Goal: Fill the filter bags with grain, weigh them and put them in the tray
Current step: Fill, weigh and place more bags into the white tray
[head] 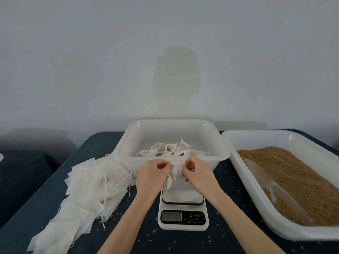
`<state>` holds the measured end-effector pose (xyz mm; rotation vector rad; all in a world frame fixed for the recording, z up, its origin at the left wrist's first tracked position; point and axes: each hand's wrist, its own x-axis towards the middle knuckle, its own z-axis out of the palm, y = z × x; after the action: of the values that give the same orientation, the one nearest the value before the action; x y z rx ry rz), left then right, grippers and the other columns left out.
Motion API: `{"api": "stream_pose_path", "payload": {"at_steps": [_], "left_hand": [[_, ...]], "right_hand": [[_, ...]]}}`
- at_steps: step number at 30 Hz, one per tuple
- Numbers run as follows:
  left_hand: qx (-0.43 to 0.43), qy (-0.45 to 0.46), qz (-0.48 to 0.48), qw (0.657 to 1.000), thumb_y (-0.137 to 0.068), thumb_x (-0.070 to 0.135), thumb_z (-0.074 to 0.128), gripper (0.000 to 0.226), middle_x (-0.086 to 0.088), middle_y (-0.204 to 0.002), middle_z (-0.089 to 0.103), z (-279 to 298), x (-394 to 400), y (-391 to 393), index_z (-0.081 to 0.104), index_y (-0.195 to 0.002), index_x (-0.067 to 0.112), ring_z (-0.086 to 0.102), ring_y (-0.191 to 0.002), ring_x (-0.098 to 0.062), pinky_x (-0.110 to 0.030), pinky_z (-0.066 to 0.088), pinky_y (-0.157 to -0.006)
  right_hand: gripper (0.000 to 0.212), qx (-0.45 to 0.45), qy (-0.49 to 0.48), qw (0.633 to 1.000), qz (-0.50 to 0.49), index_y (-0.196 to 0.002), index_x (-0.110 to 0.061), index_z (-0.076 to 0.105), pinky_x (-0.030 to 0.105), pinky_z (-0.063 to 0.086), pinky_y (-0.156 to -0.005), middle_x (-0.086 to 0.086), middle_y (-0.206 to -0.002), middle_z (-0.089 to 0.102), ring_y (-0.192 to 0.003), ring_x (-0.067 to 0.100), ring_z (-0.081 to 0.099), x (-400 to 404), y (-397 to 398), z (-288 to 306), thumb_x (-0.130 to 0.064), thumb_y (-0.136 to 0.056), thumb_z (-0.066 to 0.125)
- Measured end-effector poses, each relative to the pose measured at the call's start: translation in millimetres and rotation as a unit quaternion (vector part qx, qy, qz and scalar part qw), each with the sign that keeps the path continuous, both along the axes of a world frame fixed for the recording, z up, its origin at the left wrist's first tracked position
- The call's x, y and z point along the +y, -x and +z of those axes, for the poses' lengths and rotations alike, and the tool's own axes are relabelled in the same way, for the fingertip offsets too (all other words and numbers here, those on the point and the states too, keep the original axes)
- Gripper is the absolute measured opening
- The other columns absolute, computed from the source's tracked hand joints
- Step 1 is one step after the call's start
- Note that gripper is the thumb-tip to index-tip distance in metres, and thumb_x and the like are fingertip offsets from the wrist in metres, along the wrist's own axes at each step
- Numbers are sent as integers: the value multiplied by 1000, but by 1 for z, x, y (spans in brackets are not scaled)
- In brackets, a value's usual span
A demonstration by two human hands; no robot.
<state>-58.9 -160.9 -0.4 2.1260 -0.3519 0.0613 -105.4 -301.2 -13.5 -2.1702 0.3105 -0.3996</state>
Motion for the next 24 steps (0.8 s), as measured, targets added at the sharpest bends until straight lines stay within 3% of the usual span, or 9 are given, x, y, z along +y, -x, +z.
{"api": "stream_pose_path", "payload": {"at_steps": [3, 5, 8, 10, 12, 16, 20, 22, 24], "left_hand": [[-82, -102, 26, 991, -89, 32, 56, 19, 14, -73, 69, -1, -4, 5, 72, -80, 29, 62, -69, -3, -23, 49, -63], [-106, -122, 34, 986, -90, 34, 55, 19, 11, -74, 69, -2, -5, 6, 71, -83, 29, 61, -68, -5, -21, 46, -58], [-114, -132, 36, 984, -89, 35, 55, 17, 11, -77, 70, -4, -6, 7, 71, -86, 31, 61, -71, -7, -19, 42, -55], [-112, -138, 37, 983, -89, 36, 55, 16, 13, -77, 69, -6, -6, 9, 70, -86, 33, 59, -70, -6, -17, 37, -52], [-110, -133, 30, 985, -87, 37, 56, 15, 14, -76, 68, -8, -7, 11, 70, -84, 34, 59, -71, -5, -19, 38, -54], [-100, -100, 15, 990, -85, 36, 57, 14, 17, -76, 69, -10, -5, 10, 70, -81, 33, 61, -75, -4, -25, 47, -65], [-127, -76, -3, 989, -85, 32, 60, 12, 25, -68, 61, -11, -4, 8, 63, -74, 37, 57, -68, 5, -16, 38, -57], [-88, 14, -98, 991, -85, 29, 66, 9, 25, -86, 63, -14, -2, 4, 62, -89, 36, 57, -83, 9, -13, 40, -66], [-7, 56, -218, 974, -80, 31, 75, 50, 25, -122, 52, -17, 2, 1, 52, -124, 30, 48, -109, 10, -12, 39, -86]], "right_hand": [[18, -23, 236, 971, -20, -80, -26, 38, 23, 29, -45, -7, -65, 51, -54, 10, 47, 2, 4, 1, -17, -90, 51], [20, -26, 284, 959, -4, -80, -28, 41, 24, 25, -46, -9, -69, 49, -58, 12, 45, 5, 7, 3, -11, -90, 46], [35, 21, 297, 954, 18, -102, -33, 64, 24, 33, -54, -9, -98, 60, -85, 17, 59, 6, 9, 2, -7, -93, 42], [44, 47, 300, 952, 27, -118, -37, 66, 21, 31, -53, -8, -110, 64, -94, 16, 61, 5, 10, 0, -10, -95, 41], [37, 59, 272, 960, 18, -110, -37, 70, 21, 31, -51, -11, -105, 68, -88, 15, 63, 7, 10, 1, -18, -95, 41], [32, 86, 247, 965, -16, -71, -24, 70, 24, 36, -51, -8, -68, 64, -66, 17, 59, 6, 9, 8, -42, -90, 50], [17, 97, 294, 951, 16, -90, -34, 73, 24, 38, -59, -11, -84, 70, -82, 16, 63, 2, 10, 13, -31, -81, 59], [10, 105, 274, 955, 37, -80, -36, 70, 22, 35, -54, -13, -73, 64, -76, 14, 59, -1, 10, 15, -31, -77, 62], [7, 106, 258, 959, 50, -70, -37, 66, 20, 31, -49, -16, -63, 54, -67, 10, 54, -4, 10, 19, -33, -76, 63]]}}
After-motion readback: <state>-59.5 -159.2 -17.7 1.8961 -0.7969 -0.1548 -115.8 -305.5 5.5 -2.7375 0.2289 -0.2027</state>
